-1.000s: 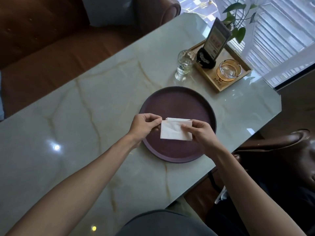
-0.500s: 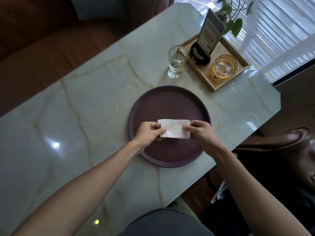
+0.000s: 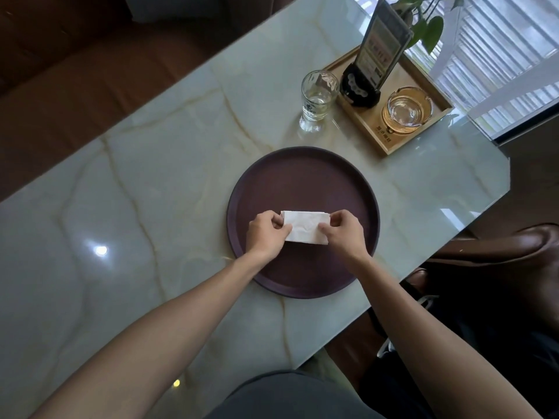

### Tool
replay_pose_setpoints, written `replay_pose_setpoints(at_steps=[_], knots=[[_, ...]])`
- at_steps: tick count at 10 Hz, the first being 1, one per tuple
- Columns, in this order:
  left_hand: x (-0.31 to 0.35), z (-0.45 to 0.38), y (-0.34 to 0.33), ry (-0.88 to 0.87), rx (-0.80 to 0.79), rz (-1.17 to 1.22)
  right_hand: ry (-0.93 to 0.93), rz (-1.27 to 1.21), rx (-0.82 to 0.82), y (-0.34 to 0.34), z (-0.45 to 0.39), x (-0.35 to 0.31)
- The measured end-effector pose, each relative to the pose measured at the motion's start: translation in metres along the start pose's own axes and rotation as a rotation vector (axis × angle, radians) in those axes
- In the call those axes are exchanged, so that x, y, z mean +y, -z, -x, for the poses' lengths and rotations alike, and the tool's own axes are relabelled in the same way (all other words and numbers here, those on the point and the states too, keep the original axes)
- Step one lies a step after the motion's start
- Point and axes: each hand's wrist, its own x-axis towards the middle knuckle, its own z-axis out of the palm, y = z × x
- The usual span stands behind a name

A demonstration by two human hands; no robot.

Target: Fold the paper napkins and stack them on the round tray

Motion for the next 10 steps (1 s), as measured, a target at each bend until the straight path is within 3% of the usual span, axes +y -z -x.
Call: replay_pose_setpoints(at_steps=[7, 8, 9, 10], knots=[[-0.010, -0.010, -0.001, 0.047, -0.031, -0.001, -0.022, 0.265, -0.028, 0.001, -0.001, -0.006], [-0.010, -0.009, 0.000, 0.037, -0.016, -0.004, 0.052, 0.347, 0.024, 0.002, 0.001, -0.006], [-0.012, -0.004, 0.007, -0.016, -0.025, -0.072, 0.259, 0.501, 0.100, 0.002, 0.008, -0.011], [-0.014, 0.001, 0.015, -0.128, -0.059, -0.216, 0.510, 0.719, 0.058, -0.001, 0.015, -0.024]])
